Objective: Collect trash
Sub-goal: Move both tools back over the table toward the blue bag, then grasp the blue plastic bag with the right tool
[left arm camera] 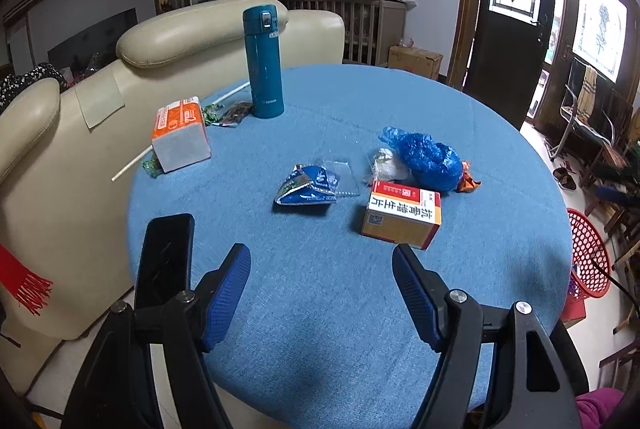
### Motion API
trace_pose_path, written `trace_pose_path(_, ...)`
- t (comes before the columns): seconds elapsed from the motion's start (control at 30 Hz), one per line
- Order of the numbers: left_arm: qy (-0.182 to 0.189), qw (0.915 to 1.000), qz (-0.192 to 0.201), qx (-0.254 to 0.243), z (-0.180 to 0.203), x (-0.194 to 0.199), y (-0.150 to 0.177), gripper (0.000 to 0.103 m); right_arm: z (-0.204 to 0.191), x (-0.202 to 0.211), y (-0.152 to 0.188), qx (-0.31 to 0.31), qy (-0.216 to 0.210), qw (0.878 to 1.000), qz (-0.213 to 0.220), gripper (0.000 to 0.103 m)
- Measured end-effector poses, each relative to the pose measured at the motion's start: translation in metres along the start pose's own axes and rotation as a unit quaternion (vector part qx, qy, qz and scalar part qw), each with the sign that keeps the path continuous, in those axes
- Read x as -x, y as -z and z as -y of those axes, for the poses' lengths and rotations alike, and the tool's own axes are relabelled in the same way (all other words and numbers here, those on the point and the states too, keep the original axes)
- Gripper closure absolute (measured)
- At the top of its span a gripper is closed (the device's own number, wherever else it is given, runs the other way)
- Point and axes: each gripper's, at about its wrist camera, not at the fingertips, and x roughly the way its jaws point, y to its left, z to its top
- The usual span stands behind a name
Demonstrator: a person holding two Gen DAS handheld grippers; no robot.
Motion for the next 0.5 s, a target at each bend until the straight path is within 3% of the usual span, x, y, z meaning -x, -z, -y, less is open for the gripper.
trace_pose_path(0.23, 0.019, 0.9996, -0.021, -0.001, 0.0, -0.022, -0.002, 0.029, -0.065, -0.08, -0.019, 0.072, -0.041, 0.994, -0.074, 0.029)
trace_pose_path(0.5, 0.062, 0.9962, -0.062, -0.002, 0.006, -0.06, -0.01, 0.029, -0.121, -0.172, -0.031, 0.183, -0.052, 0.973, -0.135, 0.029)
